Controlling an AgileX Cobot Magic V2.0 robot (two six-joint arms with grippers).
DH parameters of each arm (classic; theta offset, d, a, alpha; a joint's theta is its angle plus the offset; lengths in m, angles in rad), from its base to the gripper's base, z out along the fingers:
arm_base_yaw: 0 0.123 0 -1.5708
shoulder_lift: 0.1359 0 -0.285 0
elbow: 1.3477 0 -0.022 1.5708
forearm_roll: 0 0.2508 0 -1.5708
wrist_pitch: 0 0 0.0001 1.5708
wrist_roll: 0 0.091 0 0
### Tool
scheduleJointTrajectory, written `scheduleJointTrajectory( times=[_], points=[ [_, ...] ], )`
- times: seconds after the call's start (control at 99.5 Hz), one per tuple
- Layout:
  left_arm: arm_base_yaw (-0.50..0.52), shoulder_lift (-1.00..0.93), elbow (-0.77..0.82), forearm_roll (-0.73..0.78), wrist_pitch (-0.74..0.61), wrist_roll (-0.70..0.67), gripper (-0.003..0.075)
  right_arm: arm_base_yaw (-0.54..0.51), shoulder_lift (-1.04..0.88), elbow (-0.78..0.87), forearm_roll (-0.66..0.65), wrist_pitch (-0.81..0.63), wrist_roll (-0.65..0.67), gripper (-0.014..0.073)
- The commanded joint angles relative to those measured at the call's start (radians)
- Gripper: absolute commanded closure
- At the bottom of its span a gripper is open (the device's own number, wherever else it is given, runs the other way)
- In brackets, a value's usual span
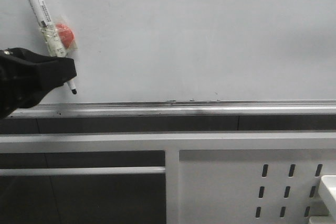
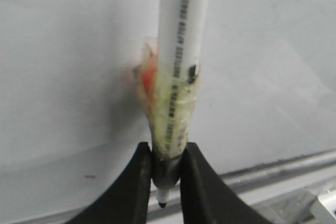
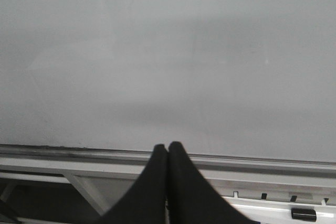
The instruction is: Write number 1 on whiteboard
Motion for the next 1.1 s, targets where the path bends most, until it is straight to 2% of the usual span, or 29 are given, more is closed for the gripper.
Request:
scheduleJointTrajectory(
  times=[0.0, 0.07, 0.241, 0.352, 0.463, 0.563, 0.684, 0.824, 0.995, 1.036, 1.086],
  points=[
    [-0.007, -0.018, 0.014, 0.094, -0.224, 0.007, 0.0740, 0.020, 0.013, -0.036, 0.018, -0.046, -0.012, 0.0663],
    [-0.007, -0.018, 0.035, 0.153, -0.224, 0.007, 0.0740, 0.060, 0.013, -0.036, 0.046, -0.025, -0.063, 0.0663],
    [-0.007, -0.018, 0.052, 0.340, -0.224, 0.011, 0.0740, 0.181, 0.019, -0.050, 0.162, 0.070, -0.369, 0.0663],
    [-0.007, -0.018, 0.052, 0.443, -0.195, 0.035, 0.0740, 0.246, 0.039, -0.071, 0.181, 0.118, -0.466, 0.0663],
    [-0.007, -0.020, 0.044, 0.495, -0.107, 0.035, 0.0740, 0.302, 0.073, -0.093, 0.182, 0.127, -0.521, 0.0663],
    [-0.007, -0.023, 0.006, 0.623, -0.027, 0.051, 0.0740, 0.354, 0.115, -0.115, 0.185, 0.130, -0.568, 0.0663],
    [-0.007, -0.063, -0.071, 0.756, 0.192, 0.055, 0.0740, 0.400, 0.184, -0.149, 0.185, 0.148, -0.602, 0.0651],
    [-0.007, -0.168, -0.168, 0.876, 0.500, 0.053, 0.0740, 0.447, 0.257, -0.182, 0.185, 0.147, -0.643, 0.0517],
    [-0.063, -0.305, -0.269, 0.965, 0.831, 0.053, 0.0740, 0.465, 0.347, -0.215, 0.207, 0.147, -0.649, 0.0230],
    [-0.087, -0.332, -0.293, 0.967, 0.900, 0.053, 0.0740, 0.465, 0.365, -0.223, 0.223, 0.144, -0.649, 0.0196],
    [-0.116, -0.356, -0.319, 0.967, 0.978, 0.053, 0.0740, 0.465, 0.390, -0.238, 0.242, 0.144, -0.649, 0.0193]
  ],
)
